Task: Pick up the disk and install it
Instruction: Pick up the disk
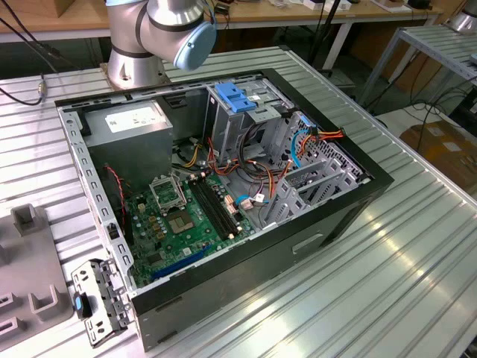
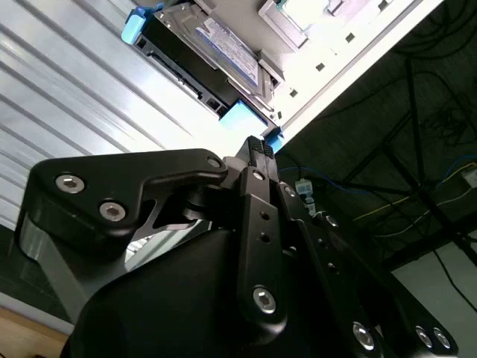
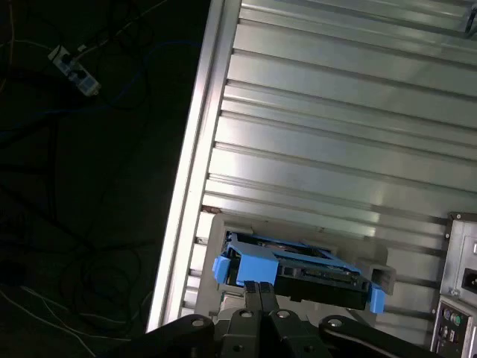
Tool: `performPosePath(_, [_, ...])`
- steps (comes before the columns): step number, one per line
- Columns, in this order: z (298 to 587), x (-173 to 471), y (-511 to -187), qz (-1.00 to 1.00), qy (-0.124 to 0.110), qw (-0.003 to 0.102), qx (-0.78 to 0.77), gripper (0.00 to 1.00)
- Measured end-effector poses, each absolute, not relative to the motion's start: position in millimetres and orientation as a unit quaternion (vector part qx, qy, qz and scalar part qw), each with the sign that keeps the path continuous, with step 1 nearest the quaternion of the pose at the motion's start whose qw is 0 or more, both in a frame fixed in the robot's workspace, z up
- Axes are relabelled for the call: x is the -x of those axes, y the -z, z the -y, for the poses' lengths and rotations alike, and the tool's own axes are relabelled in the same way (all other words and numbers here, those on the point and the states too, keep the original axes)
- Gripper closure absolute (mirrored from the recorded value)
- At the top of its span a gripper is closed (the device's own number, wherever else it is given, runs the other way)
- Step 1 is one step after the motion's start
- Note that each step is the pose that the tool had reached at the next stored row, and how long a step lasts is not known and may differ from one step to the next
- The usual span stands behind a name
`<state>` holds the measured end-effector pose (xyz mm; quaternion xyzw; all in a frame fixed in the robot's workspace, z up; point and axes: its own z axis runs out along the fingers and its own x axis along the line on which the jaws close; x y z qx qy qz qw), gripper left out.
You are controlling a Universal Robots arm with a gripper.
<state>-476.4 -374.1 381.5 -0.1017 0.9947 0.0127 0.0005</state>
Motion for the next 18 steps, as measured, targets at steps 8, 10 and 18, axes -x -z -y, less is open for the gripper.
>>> performPosePath(8, [374.1,476.3,-381.5,-0.985,-0.012,0.0,0.174,0.89])
performPosePath(10, [374.1,476.3,-381.4,-0.981,-0.012,-0.001,0.192,0.89])
performPosePath(18, [374.1,476.3,-381.5,-0.967,-0.01,-0.002,0.253,0.89])
